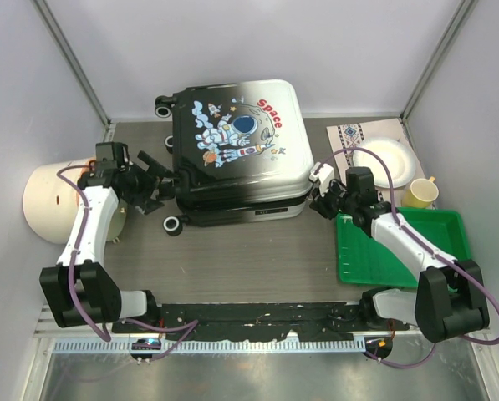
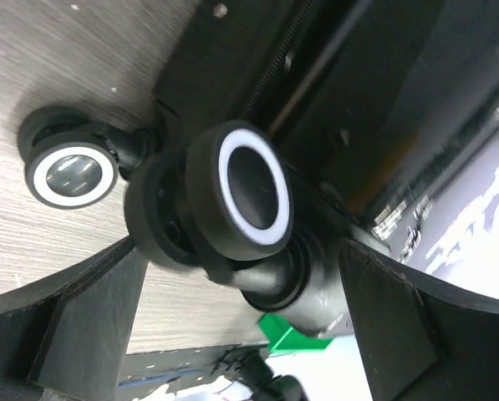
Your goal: Open, take out, and arrange the luggage
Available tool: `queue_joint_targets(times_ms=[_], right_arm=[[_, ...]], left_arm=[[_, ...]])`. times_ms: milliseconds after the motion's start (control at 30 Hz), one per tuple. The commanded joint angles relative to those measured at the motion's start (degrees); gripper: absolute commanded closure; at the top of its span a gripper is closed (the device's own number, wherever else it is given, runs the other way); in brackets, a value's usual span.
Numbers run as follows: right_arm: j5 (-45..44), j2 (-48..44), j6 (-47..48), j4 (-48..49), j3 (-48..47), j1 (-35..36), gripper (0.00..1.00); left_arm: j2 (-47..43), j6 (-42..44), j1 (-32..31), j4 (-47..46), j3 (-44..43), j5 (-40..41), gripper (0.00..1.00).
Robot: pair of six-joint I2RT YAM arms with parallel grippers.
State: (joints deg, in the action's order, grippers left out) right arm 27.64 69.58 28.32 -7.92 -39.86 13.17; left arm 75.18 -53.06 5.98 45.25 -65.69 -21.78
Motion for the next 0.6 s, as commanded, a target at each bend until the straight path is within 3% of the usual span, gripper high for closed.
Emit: queue_joint_targets(times_ms=[0,167,467,567], right_arm=[[-2.41,1.7,-0.8,3.79,-1.28,1.86,0.99],[-3.29,1.61,-1.77,3.97,-1.28,3.44,0.99],[-5.31,2.4,-3.27,4.58,-2.15,5.29,0.99],[-5.31,2.14,-3.79,4.58,-2.24,6.08,0.99]], left_arm=[[2.51,-7.58,1.23,0.72,-1.1,4.38,0.0],[4.8,-10.57,1.32,-0.53,-2.86,3.06,0.13],[8.76,-14.97,0.79,-3.59,-3.04,-0.81,0.24],[9.55,-14.8,1.75,-4.56,-3.83,-0.19,0.38]])
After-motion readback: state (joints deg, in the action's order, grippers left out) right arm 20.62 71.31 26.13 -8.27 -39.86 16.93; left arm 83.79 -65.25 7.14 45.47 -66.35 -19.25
